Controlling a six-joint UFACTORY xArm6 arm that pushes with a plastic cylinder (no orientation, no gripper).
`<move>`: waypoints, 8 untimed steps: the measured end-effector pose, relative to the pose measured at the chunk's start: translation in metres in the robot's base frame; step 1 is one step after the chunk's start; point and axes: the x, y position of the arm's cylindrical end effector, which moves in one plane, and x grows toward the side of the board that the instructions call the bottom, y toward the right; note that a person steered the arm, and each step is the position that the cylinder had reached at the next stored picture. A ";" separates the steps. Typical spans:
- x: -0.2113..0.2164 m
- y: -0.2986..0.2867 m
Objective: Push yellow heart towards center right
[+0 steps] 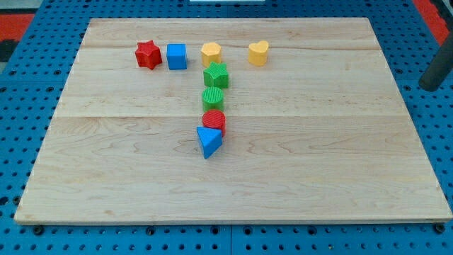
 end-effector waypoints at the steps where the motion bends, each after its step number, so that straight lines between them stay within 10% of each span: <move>1: 0.000 0.000; 5: -0.013 -0.026; 8: -0.119 -0.124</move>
